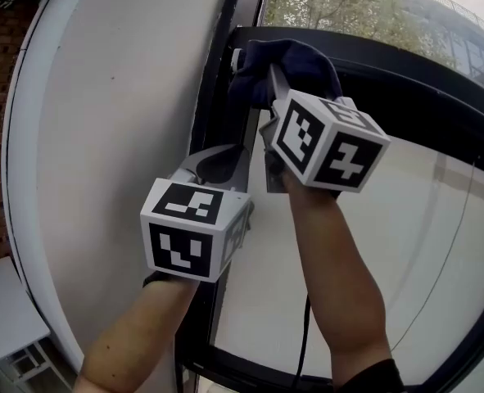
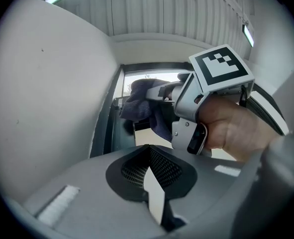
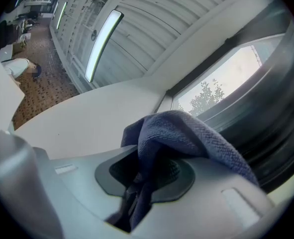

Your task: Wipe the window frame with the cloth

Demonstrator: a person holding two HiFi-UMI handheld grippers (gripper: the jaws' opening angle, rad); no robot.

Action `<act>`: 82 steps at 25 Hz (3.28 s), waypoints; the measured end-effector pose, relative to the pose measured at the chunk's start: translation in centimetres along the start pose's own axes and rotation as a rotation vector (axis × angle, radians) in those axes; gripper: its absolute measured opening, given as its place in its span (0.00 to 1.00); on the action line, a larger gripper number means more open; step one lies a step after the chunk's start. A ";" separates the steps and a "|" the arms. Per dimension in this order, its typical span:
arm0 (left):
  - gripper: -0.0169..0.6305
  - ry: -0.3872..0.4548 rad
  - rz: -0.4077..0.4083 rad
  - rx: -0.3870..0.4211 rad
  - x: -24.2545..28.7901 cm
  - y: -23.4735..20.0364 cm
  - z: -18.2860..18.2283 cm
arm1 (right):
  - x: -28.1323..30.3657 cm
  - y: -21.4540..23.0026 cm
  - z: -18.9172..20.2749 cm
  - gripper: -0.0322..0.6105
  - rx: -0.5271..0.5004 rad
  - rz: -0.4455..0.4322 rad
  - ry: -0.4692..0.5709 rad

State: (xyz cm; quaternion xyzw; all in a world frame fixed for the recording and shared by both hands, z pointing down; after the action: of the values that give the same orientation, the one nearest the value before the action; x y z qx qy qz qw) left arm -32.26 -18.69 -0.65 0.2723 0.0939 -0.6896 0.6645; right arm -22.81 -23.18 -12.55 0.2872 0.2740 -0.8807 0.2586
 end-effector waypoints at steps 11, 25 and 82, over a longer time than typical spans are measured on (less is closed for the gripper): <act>0.02 -0.023 0.135 -0.066 0.3 3.2 -0.1 | -3.7 2.8 -1.2 0.16 -0.063 0.099 -0.021; 0.02 0.019 0.216 -0.092 1.2 7.8 -1.8 | -8.6 7.2 -3.9 0.16 -0.091 0.174 -0.009; 0.02 0.152 0.418 -0.148 6.0 37.6 -10.2 | -32.6 29.2 -16.9 0.16 -0.203 0.356 0.006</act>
State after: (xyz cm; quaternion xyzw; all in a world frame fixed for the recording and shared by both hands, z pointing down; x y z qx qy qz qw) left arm 6.88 -22.64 -3.42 0.2875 0.1356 -0.5058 0.8020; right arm 24.09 -23.72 -12.72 0.3060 0.3072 -0.7881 0.4369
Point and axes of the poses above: the fingertips, and each gripper's own axes: x forward along the fingers, y to its right, z out of its underside, the point moved 8 cm from there along -x, backward along the fingers, and after that the axes turned 4 degrees about -y, right-handed, at the moved point
